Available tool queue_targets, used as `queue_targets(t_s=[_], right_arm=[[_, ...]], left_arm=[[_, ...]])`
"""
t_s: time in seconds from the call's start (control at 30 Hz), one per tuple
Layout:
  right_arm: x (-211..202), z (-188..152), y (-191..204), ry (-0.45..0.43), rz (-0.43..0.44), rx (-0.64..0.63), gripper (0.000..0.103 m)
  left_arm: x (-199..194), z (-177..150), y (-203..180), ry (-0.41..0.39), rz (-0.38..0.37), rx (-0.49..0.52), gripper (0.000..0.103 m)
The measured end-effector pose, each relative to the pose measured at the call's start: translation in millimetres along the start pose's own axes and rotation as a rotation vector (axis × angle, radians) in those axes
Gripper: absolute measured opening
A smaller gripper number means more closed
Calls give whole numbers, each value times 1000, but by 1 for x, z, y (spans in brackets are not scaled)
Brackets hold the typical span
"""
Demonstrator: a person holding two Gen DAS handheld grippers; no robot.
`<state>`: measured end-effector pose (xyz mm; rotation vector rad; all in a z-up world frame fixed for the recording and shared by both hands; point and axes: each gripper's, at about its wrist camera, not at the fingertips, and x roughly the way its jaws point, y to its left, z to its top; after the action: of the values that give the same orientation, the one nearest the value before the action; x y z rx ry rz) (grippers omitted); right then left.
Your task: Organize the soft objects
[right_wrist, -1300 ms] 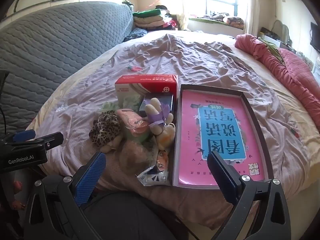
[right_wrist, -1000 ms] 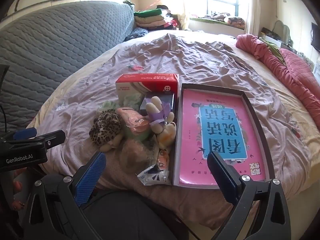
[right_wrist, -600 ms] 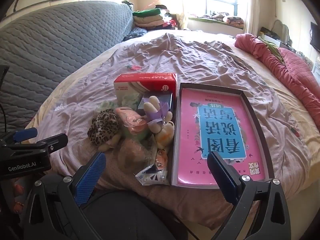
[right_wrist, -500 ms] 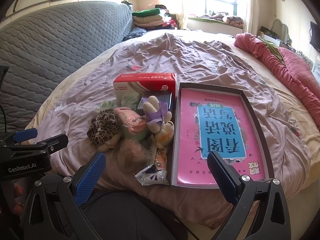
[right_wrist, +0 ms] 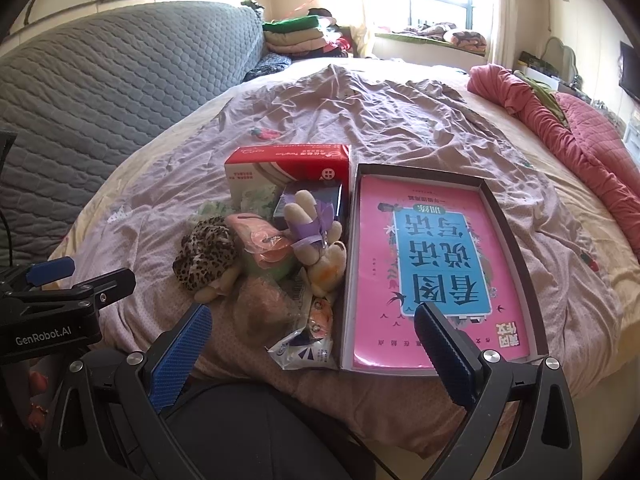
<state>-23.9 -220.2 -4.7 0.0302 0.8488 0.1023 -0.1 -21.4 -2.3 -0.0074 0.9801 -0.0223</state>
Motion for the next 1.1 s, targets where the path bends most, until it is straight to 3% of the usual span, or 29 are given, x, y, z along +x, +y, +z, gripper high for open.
queue_targets(t_s=[0.73, 1.1], right_arm=[[-3, -1, -2, -8, -7, -2, 101], [13, 4, 2, 25, 6, -7, 101]], left_arm=[[-1, 1, -1, 0, -15, -5, 99], [20, 4, 16, 43, -26, -55, 99]])
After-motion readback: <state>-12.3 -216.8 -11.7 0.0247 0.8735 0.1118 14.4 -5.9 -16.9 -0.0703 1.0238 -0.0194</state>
